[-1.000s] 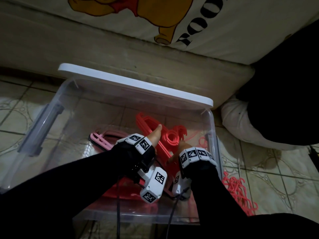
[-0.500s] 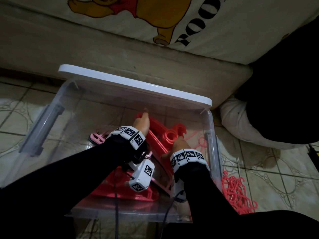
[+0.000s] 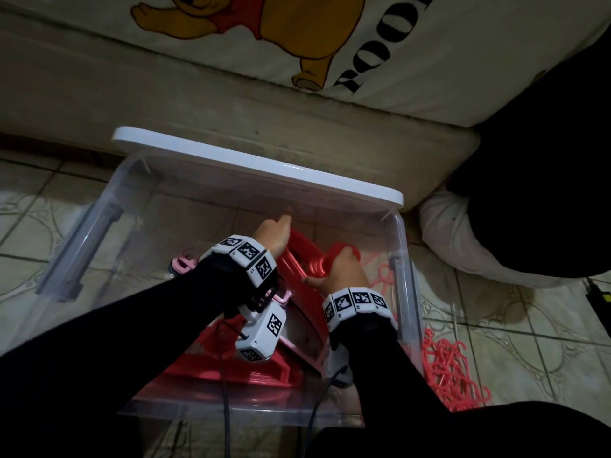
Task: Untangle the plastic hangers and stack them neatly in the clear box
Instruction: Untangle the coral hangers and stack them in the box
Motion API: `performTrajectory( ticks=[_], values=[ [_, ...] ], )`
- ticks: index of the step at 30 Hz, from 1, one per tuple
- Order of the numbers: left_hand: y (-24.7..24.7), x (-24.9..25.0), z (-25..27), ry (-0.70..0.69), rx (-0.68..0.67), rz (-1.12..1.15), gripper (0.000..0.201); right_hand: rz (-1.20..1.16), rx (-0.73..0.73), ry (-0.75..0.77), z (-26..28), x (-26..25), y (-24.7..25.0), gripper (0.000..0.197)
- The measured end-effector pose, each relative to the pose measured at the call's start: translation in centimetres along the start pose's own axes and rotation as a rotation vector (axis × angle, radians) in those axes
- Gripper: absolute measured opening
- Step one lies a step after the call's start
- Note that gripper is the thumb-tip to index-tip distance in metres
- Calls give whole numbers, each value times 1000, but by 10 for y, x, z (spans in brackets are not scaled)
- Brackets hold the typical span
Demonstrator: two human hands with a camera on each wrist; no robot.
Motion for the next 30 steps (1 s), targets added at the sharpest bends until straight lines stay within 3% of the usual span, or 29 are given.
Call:
performTrajectory(
  ticks=[3,7,10,17,21,22,25,26,30],
  values=[
    [-6,-3,0,-3,19,-7,68,37,-47,8,-1,0,-6,79],
    [-3,-5,1,37,118,102,62,22,-51,19,-2,0,-8,81],
    [-3,-7,2,67,73,133,62,44,-50,51,-1,-2,-7,87],
    [-4,-11,3,86,18,117,63,45,-67,46,-1,0,-7,80],
    [-14,-12,11,128,5,173,69,74,-85,-44,-1,0,-3,90],
    [-19,-12,14,130,-18,175,70,127,-107,-55,0,1,-3,87],
    [-34,-15,21,112,-91,146,71,256,-138,-4,-1,3,-9,45],
    [-37,-17,22,101,-109,134,70,267,-128,-1,-2,5,-10,40],
    [-39,-25,21,32,-86,91,57,236,-136,-34,-3,11,-11,60]
  ],
)
Point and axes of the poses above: each hand's wrist, its own z-axis away from the middle knuckle, its own y-axis out of the back of the hand, x = y × z, the point moved 3 cm from there along -z, towards the middle knuckle
